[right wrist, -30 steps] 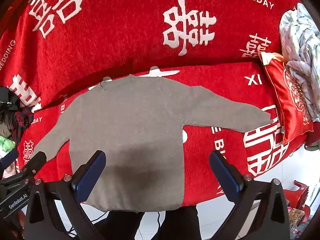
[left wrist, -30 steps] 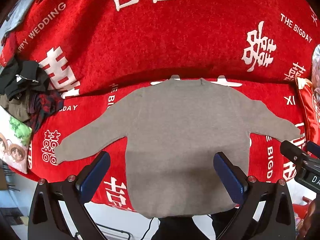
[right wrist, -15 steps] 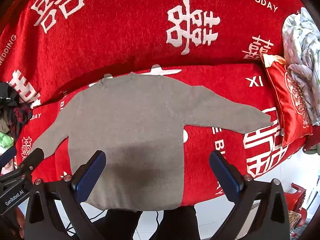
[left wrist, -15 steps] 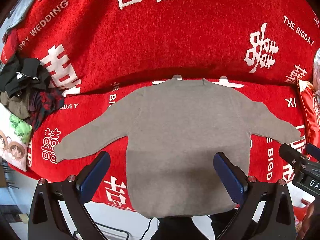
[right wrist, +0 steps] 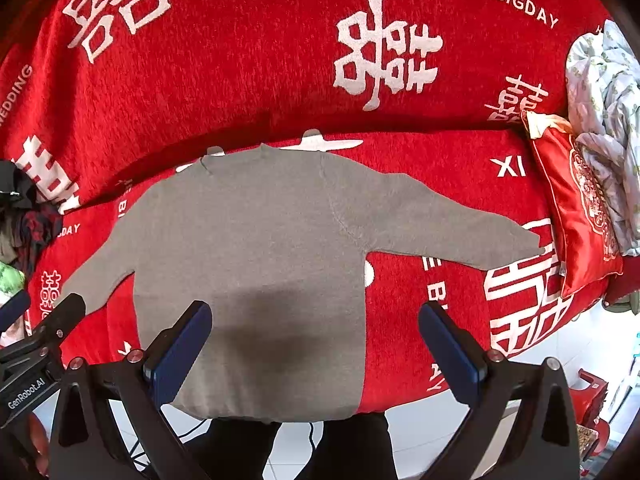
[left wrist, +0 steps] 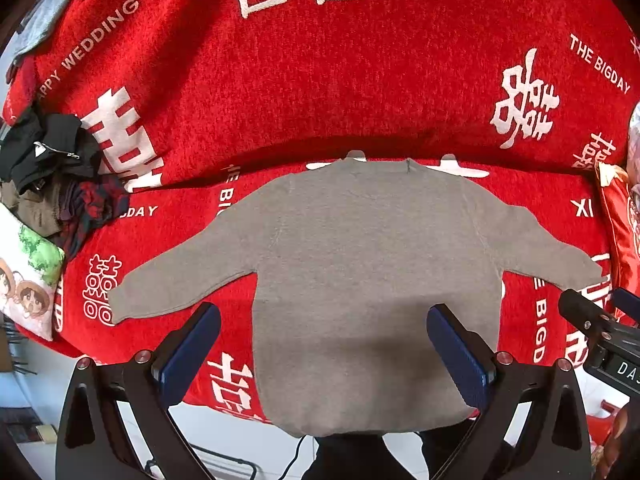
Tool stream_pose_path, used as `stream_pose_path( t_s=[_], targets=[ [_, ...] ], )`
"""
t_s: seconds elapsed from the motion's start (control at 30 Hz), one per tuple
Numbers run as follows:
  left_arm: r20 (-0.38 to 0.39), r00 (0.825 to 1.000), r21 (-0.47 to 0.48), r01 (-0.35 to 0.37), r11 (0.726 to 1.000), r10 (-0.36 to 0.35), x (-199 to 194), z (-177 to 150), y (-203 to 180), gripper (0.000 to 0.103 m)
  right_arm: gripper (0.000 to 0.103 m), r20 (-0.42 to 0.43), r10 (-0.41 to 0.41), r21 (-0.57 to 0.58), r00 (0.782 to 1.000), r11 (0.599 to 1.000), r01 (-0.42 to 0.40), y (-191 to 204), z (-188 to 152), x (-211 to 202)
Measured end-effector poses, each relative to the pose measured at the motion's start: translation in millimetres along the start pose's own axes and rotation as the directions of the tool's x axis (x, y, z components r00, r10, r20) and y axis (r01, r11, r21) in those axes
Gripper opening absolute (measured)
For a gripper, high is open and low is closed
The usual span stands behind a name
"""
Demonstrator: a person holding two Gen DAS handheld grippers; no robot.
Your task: Fold small clothes
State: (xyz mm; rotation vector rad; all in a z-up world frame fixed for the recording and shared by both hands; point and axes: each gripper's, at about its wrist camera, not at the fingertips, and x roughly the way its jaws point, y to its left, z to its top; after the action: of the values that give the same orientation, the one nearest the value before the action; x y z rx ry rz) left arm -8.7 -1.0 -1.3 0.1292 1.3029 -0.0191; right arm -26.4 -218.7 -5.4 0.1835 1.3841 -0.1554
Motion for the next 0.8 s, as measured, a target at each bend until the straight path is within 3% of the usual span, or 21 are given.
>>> stream_pose_path(
  t_s=[0.5, 0.8],
  targets=[
    [-0.016, 0.999, -0.036, 0.041, 0.998, -0.042, 12.0, -0.3, 16.0, 0.103, 0.103, 0.004, 0.022, 0.024, 1.000, 0.999, -0.022, -5.0, 6.6, 1.0],
    [-0.069, 0.991, -0.129, 0.101, 0.986, -0.111, 66.2, -10.7, 54.9, 0.103, 0.103, -0.006, 0.063, 0.012, 0.998, 0.998, -0.063, 13.5, 8.4, 31.8]
  ],
)
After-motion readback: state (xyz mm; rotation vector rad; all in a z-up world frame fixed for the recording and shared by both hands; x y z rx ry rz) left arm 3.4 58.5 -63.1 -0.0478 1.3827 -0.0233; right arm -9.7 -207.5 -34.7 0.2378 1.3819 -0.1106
